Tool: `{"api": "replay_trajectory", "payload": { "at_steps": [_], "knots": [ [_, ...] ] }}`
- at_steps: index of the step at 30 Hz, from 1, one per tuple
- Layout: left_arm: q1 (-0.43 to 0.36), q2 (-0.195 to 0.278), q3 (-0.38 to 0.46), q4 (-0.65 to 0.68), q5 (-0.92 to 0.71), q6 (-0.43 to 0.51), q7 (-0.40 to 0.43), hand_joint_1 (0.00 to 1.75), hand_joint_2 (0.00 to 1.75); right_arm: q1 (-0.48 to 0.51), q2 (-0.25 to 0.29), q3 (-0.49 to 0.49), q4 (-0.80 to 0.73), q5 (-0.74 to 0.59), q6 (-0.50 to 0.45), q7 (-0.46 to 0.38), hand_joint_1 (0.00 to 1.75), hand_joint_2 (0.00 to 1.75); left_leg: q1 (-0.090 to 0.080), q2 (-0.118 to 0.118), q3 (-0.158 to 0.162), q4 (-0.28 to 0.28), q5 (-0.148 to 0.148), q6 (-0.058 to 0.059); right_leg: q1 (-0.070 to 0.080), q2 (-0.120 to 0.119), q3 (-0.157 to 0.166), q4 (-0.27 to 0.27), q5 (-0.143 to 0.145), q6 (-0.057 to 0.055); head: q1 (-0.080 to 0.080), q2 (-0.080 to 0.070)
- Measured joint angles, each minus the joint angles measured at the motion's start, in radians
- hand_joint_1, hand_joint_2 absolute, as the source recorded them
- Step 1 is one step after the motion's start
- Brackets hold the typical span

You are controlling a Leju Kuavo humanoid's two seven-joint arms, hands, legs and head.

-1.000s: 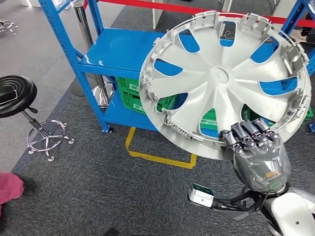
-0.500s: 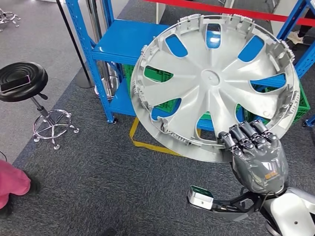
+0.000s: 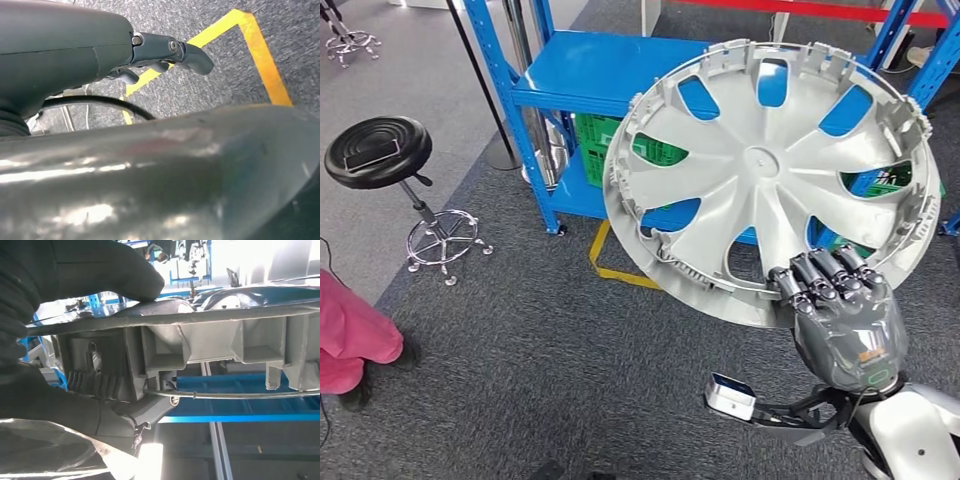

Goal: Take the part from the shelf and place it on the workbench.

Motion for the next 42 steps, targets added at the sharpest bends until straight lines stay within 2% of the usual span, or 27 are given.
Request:
{"api": "replay_trajectory", "payload": {
  "at_steps": [2, 3, 5, 7, 9, 10, 12, 14, 15, 16, 18, 19, 21, 22, 24, 25, 26, 29, 30, 32, 34, 35, 36, 37, 38, 40, 42],
  "knots": [
    [-0.006, 0.0, -0.005, 0.0, -0.008, 0.0, -0.003, 0.0, 0.0, 0.002, 0.0, 0.0, 0.0, 0.0, 0.002, 0.0, 1.75, 1.75, 0.0, 0.0, 0.044, 0.005, 0.05, 0.003, 0.001, -0.001, -0.038, 0.012, 0.02, 0.003, 0.0, 0.0],
    [-0.008, 0.0, -0.008, -0.001, -0.011, 0.0, -0.005, 0.0, 0.0, 0.002, 0.001, 0.0, 0.0, 0.0, 0.004, 0.0, 1.75, 1.75, -0.001, 0.0, 0.091, -0.045, 0.074, 0.007, 0.001, -0.001, -0.055, 0.019, 0.029, 0.005, 0.0, 0.0],
    [-0.014, 0.0, -0.013, -0.003, -0.016, 0.0, -0.007, 0.0, 0.0, 0.002, 0.001, 0.0, 0.0, 0.0, 0.009, 0.0, 1.75, 1.75, -0.004, 0.0, 0.204, -0.2, 0.061, 0.017, 0.003, -0.002, -0.08, 0.032, 0.045, 0.012, 0.0, 0.0],
    [-0.019, 0.0, -0.016, -0.004, -0.018, 0.0, -0.009, 0.0, 0.0, 0.002, 0.002, 0.001, 0.0, -0.001, 0.014, 0.0, 1.75, 1.75, -0.009, 0.0, 0.261, -0.297, 0.031, 0.027, 0.002, -0.005, -0.09, 0.034, 0.065, 0.021, 0.0, 0.0],
    [-0.021, 0.0, -0.018, -0.004, -0.022, -0.001, -0.009, 0.0, 0.0, 0.001, 0.003, 0.003, 0.001, 0.0, 0.016, 0.0, 1.75, 1.75, -0.01, 0.001, 0.252, -0.31, 0.045, 0.039, -0.001, -0.006, -0.095, 0.03, 0.078, 0.033, 0.0, 0.0],
    [-0.021, 0.0, -0.019, -0.004, -0.024, -0.002, -0.008, 0.0, 0.0, 0.001, 0.004, 0.004, 0.001, 0.0, 0.017, 0.0, 1.75, 1.75, -0.008, 0.003, 0.243, -0.314, 0.057, 0.047, -0.001, -0.004, -0.105, 0.039, 0.061, 0.038, 0.001, 0.0],
    [-0.023, -0.002, -0.022, -0.004, -0.029, -0.004, -0.009, 0.0, 0.0, 0.004, 0.004, 0.001, -0.001, 0.0, 0.018, 0.0, 1.75, 1.75, -0.005, 0.007, 0.217, -0.319, 0.086, 0.059, -0.004, 0.003, -0.135, 0.114, -0.028, 0.048, 0.004, 0.0],
    [-0.023, -0.003, -0.027, -0.005, -0.035, -0.004, -0.011, 0.0, 0.0, 0.017, 0.002, -0.01, -0.009, 0.0, 0.02, 0.0, 1.75, 1.75, -0.006, 0.007, 0.184, -0.316, 0.112, 0.063, -0.008, 0.006, -0.164, 0.248, -0.114, 0.056, 0.006, 0.0],
    [-0.023, -0.004, -0.029, -0.005, -0.037, -0.003, -0.012, 0.0, 0.0, 0.028, -0.002, -0.019, -0.017, 0.0, 0.02, 0.0, 1.75, 1.75, -0.006, 0.007, 0.167, -0.313, 0.124, 0.063, -0.009, 0.007, -0.168, 0.301, -0.124, 0.059, 0.006, 0.0],
    [-0.023, -0.004, -0.031, -0.005, -0.039, -0.002, -0.013, 0.0, 0.0, 0.038, -0.008, -0.031, -0.027, 0.0, 0.021, 0.0, 1.75, 1.75, -0.006, 0.007, 0.148, -0.309, 0.136, 0.061, -0.011, 0.007, -0.159, 0.326, -0.11, 0.061, 0.006, 0.0],
    [-0.023, -0.005, -0.035, -0.005, -0.044, -0.001, -0.014, 0.0, 0.0, 0.052, -0.018, -0.055, -0.045, 0.0, 0.022, 0.0, 1.75, 1.75, -0.006, 0.007, 0.116, -0.299, 0.155, 0.055, -0.017, 0.007, -0.089, 0.271, -0.055, 0.065, 0.006, 0.0],
    [-0.023, -0.005, -0.037, -0.006, -0.045, -0.001, -0.014, 0.0, 0.0, 0.054, -0.021, -0.066, -0.053, 0.0, 0.023, 0.0, 1.75, 1.75, -0.006, 0.007, 0.104, -0.295, 0.163, 0.05, -0.02, 0.008, -0.034, 0.202, -0.049, 0.068, 0.006, 0.0],
    [-0.024, -0.006, -0.039, -0.007, -0.045, 0.0, -0.014, 0.0, 0.0, 0.058, -0.025, -0.083, -0.066, 0.0, 0.024, 0.0, 1.75, 1.75, -0.009, 0.006, 0.089, -0.289, 0.181, 0.039, -0.021, 0.013, 0.066, 0.061, -0.074, 0.065, 0.006, 0.0],
    [-0.025, -0.005, -0.04, -0.008, -0.045, 0.0, -0.014, 0.0, 0.0, 0.06, -0.026, -0.089, -0.072, 0.0, 0.024, 0.0, 1.75, 1.75, -0.009, 0.005, 0.083, -0.289, 0.192, 0.034, -0.018, 0.014, 0.089, 0.022, -0.088, 0.06, 0.005, 0.0],
    [-0.024, -0.005, -0.041, -0.008, -0.046, 0.0, -0.015, 0.0, 0.0, 0.066, -0.03, -0.101, -0.081, 0.001, 0.025, -0.001, 1.75, 1.75, -0.005, 0.004, 0.071, -0.292, 0.211, 0.024, -0.013, 0.011, 0.08, 0.007, -0.079, 0.043, 0.006, 0.0],
    [-0.023, -0.006, -0.042, -0.008, -0.046, 0.0, -0.015, 0.0, 0.0, 0.072, -0.032, -0.107, -0.085, 0.001, 0.025, -0.002, 1.75, 1.75, -0.003, 0.003, 0.061, -0.285, 0.202, 0.019, -0.012, 0.01, 0.068, 0.007, -0.069, 0.034, 0.005, 0.0],
    [-0.021, -0.007, -0.043, -0.008, -0.047, 0.0, -0.015, 0.0, 0.0, 0.084, -0.034, -0.119, -0.091, 0.001, 0.023, -0.008, 1.75, 1.75, -0.002, 0.003, 0.049, -0.262, 0.173, 0.014, -0.012, 0.007, 0.056, 0.007, -0.059, 0.025, 0.004, 0.0],
    [-0.017, -0.01, -0.045, -0.008, -0.05, 0.0, -0.018, 0.0, 0.0, 0.226, -0.015, -0.232, -0.117, 0.001, -0.047, -0.126, 1.75, 1.75, 0.001, 0.003, 0.009, -0.093, 0.033, 0.007, -0.006, -0.004, 0.025, 0.007, -0.032, 0.009, -0.002, 0.0],
    [-0.017, -0.012, -0.045, -0.008, -0.051, 0.001, -0.019, 0.0, 0.0, 0.324, 0.03, -0.31, -0.123, 0.001, -0.112, -0.224, 1.75, 1.75, 0.001, 0.004, 0.004, -0.039, 0.015, 0.007, -0.002, -0.011, 0.015, 0.008, -0.024, 0.006, -0.002, 0.0],
    [-0.015, -0.014, -0.045, -0.008, -0.055, 0.002, -0.021, 0.0, 0.0, 0.538, 0.231, -0.517, -0.129, 0.002, -0.258, -0.554, 1.75, 1.75, 0.0, 0.004, 0.033, -0.017, 0.041, 0.011, 0.007, -0.022, -0.008, 0.013, -0.012, 0.001, -0.001, 0.0],
    [-0.013, -0.015, -0.045, -0.008, -0.057, 0.002, -0.024, 0.0, 0.0, 0.67, 0.463, -0.743, -0.133, 0.001, -0.338, -0.988, 1.75, 1.75, -0.01, 0.002, 0.116, -0.12, 0.082, 0.031, 0.01, -0.021, -0.029, 0.024, -0.003, -0.001, -0.009, 0.0],
    [-0.013, -0.015, -0.045, -0.009, -0.059, 0.002, -0.026, 0.0, 0.0, 0.707, 0.544, -0.841, -0.139, 0.001, -0.353, -1.197, 1.75, 1.75, -0.015, 0.002, 0.161, -0.187, 0.084, 0.043, 0.01, -0.02, -0.035, 0.028, 0.0, 0.001, -0.013, 0.0],
    [-0.014, -0.016, -0.045, -0.009, -0.061, 0.003, -0.028, 0.0, 0.0, 0.738, 0.607, -0.925, -0.147, 0.002, -0.364, -1.353, 1.75, 1.75, -0.02, 0.001, 0.196, -0.242, 0.078, 0.054, 0.01, -0.02, -0.038, 0.029, 0.004, 0.005, -0.016, 0.0],
    [-0.015, -0.016, -0.045, -0.009, -0.063, 0.004, -0.029, 0.0, 0.0, 0.768, 0.658, -0.985, -0.156, 0.004, -0.372, -1.449, 1.75, 1.75, -0.022, 0.002, 0.216, -0.277, 0.066, 0.061, 0.009, -0.021, -0.04, 0.029, 0.009, 0.009, -0.015, 0.0],
    [-0.014, -0.017, -0.045, -0.009, -0.065, 0.004, -0.029, 0.0, 0.0, 0.793, 0.707, -1.028, -0.164, 0.005, -0.375, -1.486, 1.75, 1.75, -0.023, 0.004, 0.224, -0.294, 0.062, 0.061, 0.01, -0.022, -0.041, 0.029, 0.014, 0.014, -0.014, 0.0],
    [-0.015, -0.019, -0.045, -0.009, -0.068, 0.004, -0.029, 0.0, 0.0, 0.826, 0.786, -1.077, -0.176, 0.005, -0.374, -1.434, 1.75, 1.75, -0.018, 0.007, 0.225, -0.313, 0.07, 0.06, 0.011, -0.017, -0.049, 0.032, 0.017, 0.024, -0.014, 0.0],
    [-0.018, -0.022, -0.045, -0.009, -0.07, 0.003, -0.029, 0.0, 0.0, 0.85, 0.84, -1.12, -0.185, 0.006, -0.374, -1.358, 1.75, 1.75, -0.01, 0.009, 0.218, -0.325, 0.089, 0.062, 0.01, -0.003, -0.076, 0.085, -0.026, 0.036, -0.008, 0.0]
  ]
}}
